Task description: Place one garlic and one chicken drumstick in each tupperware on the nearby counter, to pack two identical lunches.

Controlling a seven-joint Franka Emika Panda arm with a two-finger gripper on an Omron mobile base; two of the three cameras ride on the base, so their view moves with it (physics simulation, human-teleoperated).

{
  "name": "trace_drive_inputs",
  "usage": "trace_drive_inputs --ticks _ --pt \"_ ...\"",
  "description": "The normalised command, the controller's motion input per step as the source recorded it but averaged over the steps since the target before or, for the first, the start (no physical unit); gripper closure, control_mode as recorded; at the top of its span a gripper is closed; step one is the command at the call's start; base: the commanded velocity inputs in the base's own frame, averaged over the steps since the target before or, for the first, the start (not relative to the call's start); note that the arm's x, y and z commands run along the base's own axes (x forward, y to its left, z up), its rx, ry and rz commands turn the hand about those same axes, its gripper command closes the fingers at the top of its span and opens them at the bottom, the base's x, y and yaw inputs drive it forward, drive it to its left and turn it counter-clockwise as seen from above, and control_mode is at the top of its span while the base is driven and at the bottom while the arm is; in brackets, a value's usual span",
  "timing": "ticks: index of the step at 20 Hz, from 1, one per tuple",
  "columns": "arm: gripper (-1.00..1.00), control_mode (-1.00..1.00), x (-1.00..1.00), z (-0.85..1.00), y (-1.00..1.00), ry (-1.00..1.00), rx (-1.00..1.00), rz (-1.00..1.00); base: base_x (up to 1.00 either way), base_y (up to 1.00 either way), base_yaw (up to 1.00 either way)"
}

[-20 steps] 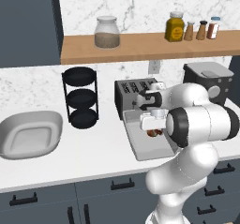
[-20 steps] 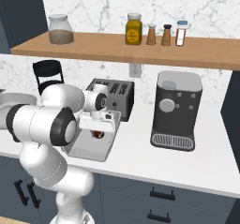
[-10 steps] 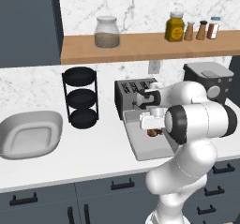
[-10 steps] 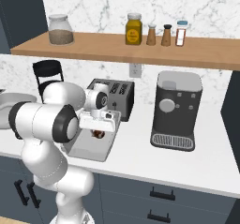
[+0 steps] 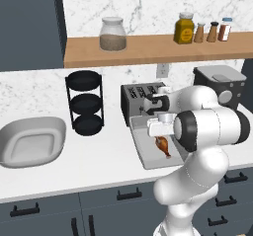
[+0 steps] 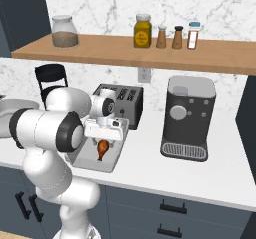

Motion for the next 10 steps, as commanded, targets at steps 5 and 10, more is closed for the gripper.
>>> trace_drive_inputs --ticks 5,10 --pt "-1.00 -1.00 -0.36 0.53 0.00 -0.12 -0.01 0.00 0.00 0.00 0.00" --pt "-1.00 -1.00 -0.87 1.00 0.00 -0.42 0.00 0.00 0.00 0.00 0.00"
